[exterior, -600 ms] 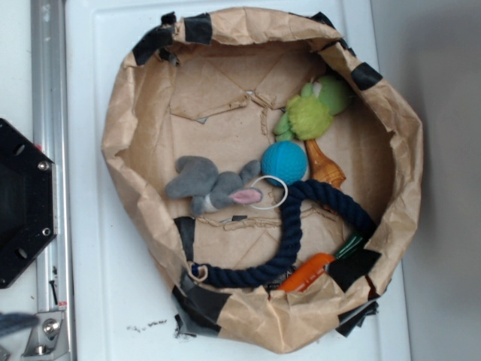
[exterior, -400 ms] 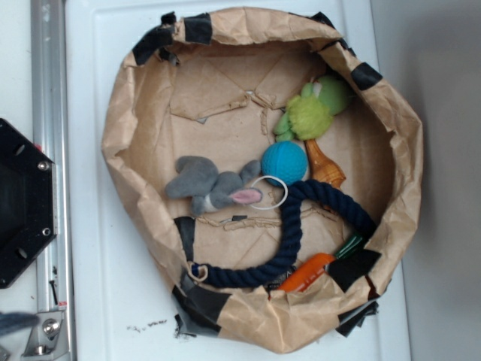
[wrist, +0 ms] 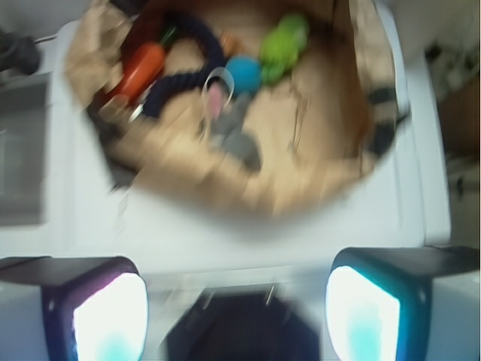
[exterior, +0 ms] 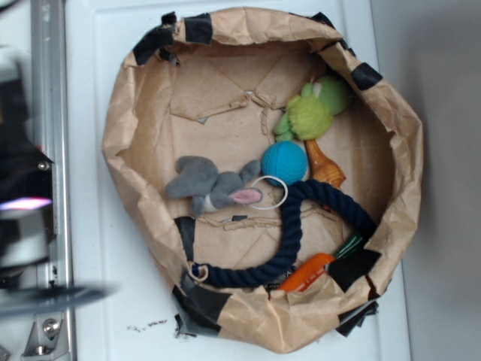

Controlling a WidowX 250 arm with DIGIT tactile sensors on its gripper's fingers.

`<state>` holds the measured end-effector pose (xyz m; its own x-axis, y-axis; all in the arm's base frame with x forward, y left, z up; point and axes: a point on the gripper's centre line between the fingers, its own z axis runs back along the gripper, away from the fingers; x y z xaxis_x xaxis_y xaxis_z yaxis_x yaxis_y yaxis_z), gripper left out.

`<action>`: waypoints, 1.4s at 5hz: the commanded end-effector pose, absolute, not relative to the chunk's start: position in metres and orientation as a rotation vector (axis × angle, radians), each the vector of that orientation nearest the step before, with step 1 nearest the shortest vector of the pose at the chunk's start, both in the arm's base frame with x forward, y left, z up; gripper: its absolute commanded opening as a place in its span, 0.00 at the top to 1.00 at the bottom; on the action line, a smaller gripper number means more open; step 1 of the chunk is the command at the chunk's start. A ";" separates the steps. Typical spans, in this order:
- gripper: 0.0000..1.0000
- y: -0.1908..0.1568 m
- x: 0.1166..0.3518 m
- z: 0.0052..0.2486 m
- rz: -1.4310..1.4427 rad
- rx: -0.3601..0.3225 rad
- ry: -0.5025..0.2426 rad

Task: Grab the blue ball.

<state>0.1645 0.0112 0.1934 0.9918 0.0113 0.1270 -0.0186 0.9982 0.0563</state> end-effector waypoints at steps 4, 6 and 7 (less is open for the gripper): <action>0.00 0.024 0.293 0.054 -0.361 0.064 -0.287; 0.02 0.013 0.293 0.024 -0.444 0.074 -0.244; 1.00 0.009 0.289 0.037 -0.393 0.083 -0.284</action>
